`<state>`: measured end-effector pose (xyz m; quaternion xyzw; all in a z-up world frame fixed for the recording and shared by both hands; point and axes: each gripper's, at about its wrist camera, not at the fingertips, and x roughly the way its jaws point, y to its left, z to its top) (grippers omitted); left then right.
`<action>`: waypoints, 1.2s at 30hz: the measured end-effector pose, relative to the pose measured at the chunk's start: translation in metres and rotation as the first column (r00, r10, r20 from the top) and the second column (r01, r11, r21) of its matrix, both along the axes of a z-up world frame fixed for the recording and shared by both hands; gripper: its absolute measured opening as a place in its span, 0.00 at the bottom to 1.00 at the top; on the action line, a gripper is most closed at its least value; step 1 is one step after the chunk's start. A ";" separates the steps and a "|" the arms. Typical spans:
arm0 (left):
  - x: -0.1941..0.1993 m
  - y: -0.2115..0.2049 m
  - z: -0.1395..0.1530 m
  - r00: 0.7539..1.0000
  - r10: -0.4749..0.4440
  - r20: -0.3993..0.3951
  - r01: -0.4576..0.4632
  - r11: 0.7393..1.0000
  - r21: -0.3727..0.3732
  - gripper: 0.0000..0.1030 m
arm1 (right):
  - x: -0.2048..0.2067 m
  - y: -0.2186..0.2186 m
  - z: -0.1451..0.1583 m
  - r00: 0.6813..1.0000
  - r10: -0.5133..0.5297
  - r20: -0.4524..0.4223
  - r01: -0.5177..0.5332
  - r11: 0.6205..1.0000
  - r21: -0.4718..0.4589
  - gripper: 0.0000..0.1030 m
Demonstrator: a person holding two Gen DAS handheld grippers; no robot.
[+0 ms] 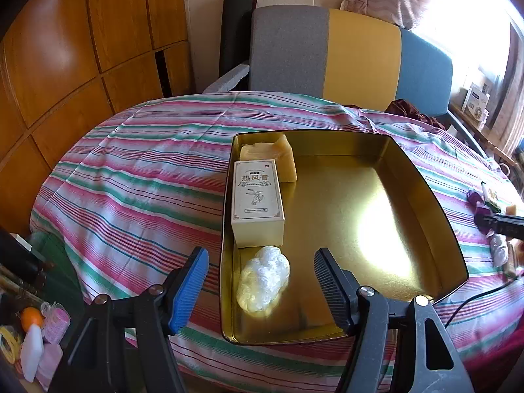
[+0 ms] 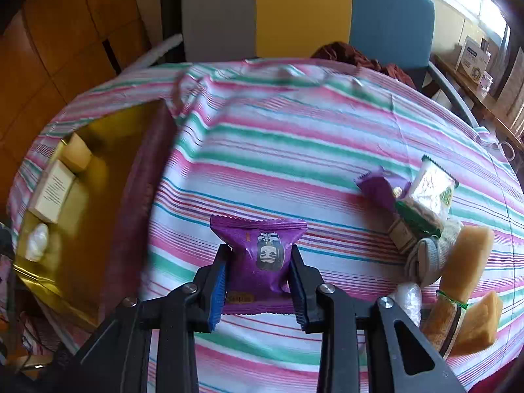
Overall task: Organize objects
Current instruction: 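Carry the purple packet into the gold tray and release it with the right gripper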
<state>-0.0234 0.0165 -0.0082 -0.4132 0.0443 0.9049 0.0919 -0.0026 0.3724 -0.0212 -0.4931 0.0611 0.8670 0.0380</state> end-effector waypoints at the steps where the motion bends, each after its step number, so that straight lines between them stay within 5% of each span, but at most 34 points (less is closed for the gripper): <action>1: 0.000 -0.001 0.000 1.000 0.003 0.000 -0.003 1.000 0.002 0.66 | 0.000 -0.007 0.006 1.000 0.014 -0.016 -0.014 1.000 -0.004 0.32; 14: 0.000 -0.015 -0.007 1.000 0.016 0.017 -0.016 1.000 0.012 0.66 | -0.014 -0.121 0.041 0.966 0.242 -0.087 -0.250 0.963 -0.096 0.32; 23: -0.006 -0.060 -0.002 0.993 0.118 0.010 -0.118 0.993 0.017 0.66 | -0.047 -0.215 -0.011 0.935 0.349 0.067 -0.328 0.919 -0.220 0.32; 28: -0.009 -0.078 -0.007 0.987 0.157 0.029 -0.158 0.987 0.037 0.66 | -0.055 -0.250 -0.037 0.915 0.377 0.143 -0.348 0.918 -0.190 0.33; 36: -0.013 -0.083 -0.020 0.985 0.163 0.061 -0.166 0.985 0.054 0.66 | -0.051 -0.271 -0.049 0.881 0.449 0.147 -0.402 0.876 -0.266 0.42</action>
